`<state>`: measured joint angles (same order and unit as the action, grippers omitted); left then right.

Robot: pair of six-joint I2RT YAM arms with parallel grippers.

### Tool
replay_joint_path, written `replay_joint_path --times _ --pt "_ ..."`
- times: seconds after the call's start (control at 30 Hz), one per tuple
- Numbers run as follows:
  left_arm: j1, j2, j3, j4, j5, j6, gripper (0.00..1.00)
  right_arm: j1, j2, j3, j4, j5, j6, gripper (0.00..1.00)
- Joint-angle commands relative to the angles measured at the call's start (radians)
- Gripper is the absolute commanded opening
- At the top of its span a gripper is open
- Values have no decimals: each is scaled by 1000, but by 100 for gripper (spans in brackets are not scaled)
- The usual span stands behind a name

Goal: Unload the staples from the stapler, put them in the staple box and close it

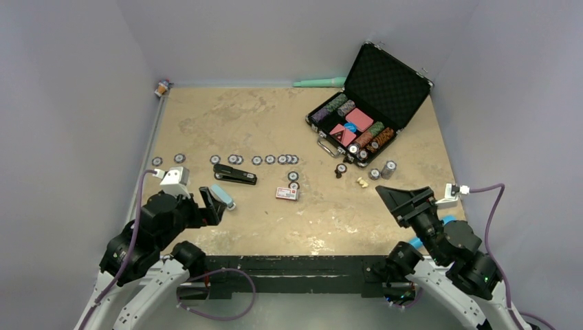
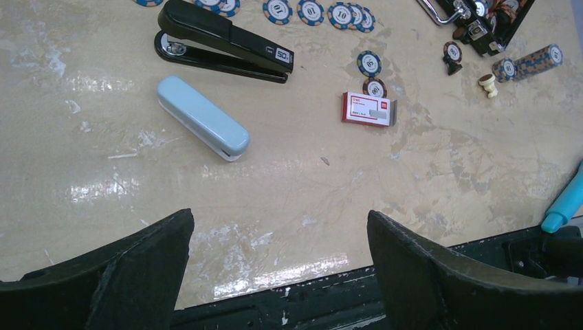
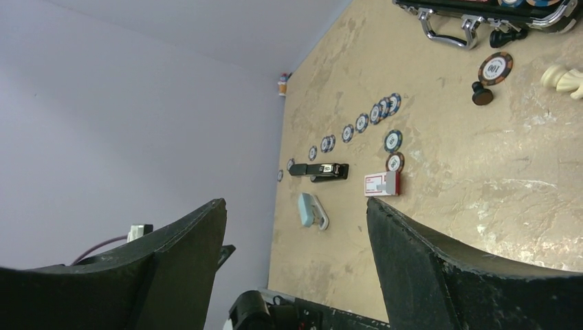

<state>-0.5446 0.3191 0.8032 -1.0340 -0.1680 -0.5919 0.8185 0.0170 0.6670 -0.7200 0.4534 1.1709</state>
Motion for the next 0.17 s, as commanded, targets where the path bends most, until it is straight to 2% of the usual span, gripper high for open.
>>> replay_joint_path --times 0.0,0.13 --pt "-3 9 -3 20 1 -19 100 4 -52 -12 5 9 36 76" --pt "-2 9 -2 15 -7 -23 100 5 -64 -23 18 -1 34 76"
